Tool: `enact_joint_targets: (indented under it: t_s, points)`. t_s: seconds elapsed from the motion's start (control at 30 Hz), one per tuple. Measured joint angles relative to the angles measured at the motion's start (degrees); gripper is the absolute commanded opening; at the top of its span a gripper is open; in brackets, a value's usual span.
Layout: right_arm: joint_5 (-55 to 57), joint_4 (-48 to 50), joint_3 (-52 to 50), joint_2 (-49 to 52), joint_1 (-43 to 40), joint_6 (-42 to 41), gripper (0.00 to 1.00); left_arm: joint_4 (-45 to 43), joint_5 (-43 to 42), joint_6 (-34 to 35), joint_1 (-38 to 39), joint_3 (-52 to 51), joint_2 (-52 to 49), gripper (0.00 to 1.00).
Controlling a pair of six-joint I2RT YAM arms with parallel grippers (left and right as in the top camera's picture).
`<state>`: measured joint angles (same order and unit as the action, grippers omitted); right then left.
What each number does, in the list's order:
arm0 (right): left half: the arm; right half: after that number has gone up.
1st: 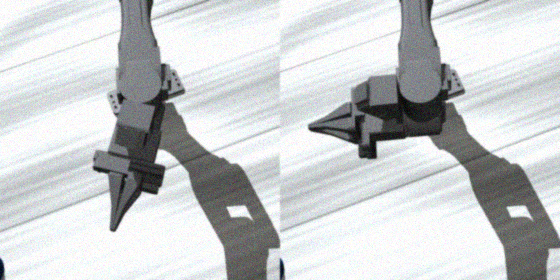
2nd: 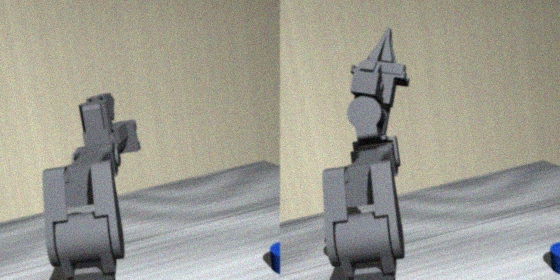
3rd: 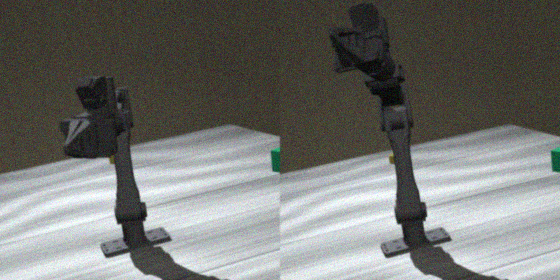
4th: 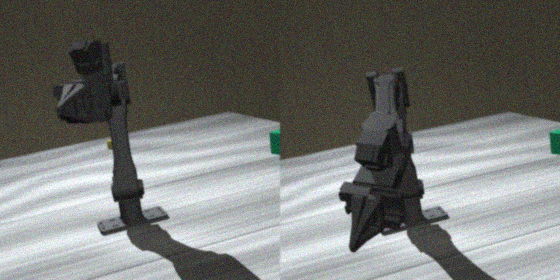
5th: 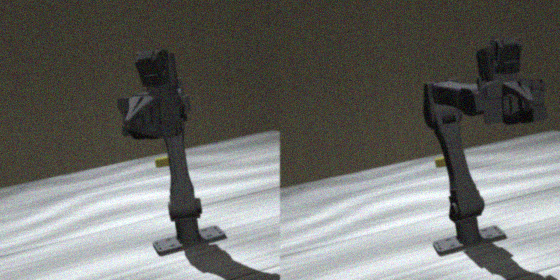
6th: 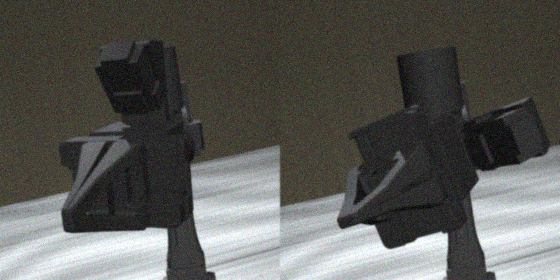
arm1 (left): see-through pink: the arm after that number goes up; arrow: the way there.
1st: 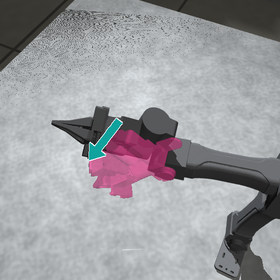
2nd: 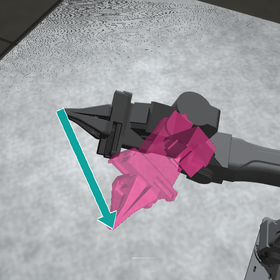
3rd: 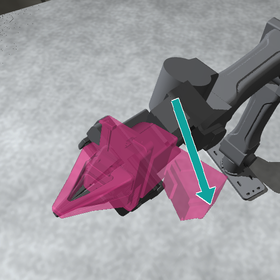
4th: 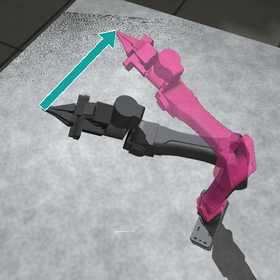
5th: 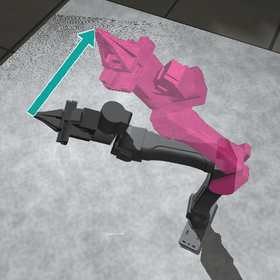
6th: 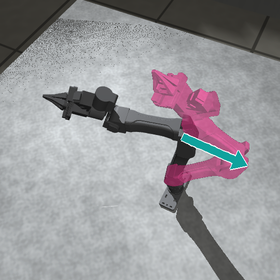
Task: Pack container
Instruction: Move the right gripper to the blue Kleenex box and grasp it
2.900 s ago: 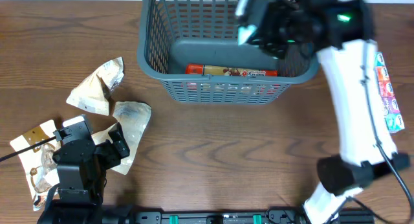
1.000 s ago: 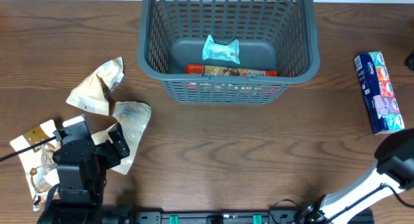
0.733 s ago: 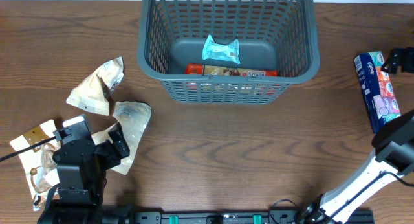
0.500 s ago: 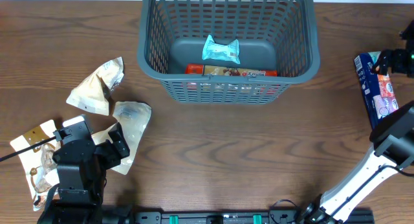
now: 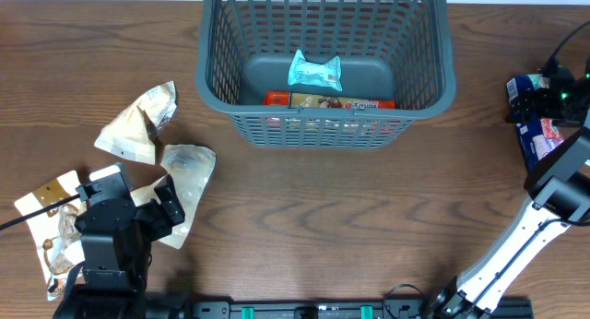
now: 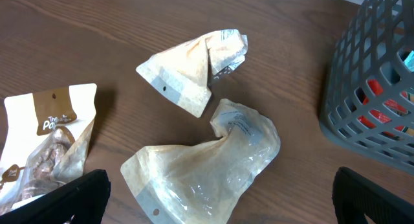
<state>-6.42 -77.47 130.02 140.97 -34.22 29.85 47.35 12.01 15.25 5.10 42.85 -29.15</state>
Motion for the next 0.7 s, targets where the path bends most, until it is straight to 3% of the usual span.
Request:
enact_joint_targets:
  t_s: [0.37, 0.7]
  points:
    - [0.0, -0.7, 0.0, 0.0, 0.1, 1.1, 0.95, 0.0, 0.0, 0.0, 0.0, 0.0, 0.0, 0.99]
    - [0.2, 0.2, 0.0, -0.4, 1.1, 3.9, 0.99, 0.0, 0.0, 0.0, 0.0, 0.0, 0.0, 0.99]
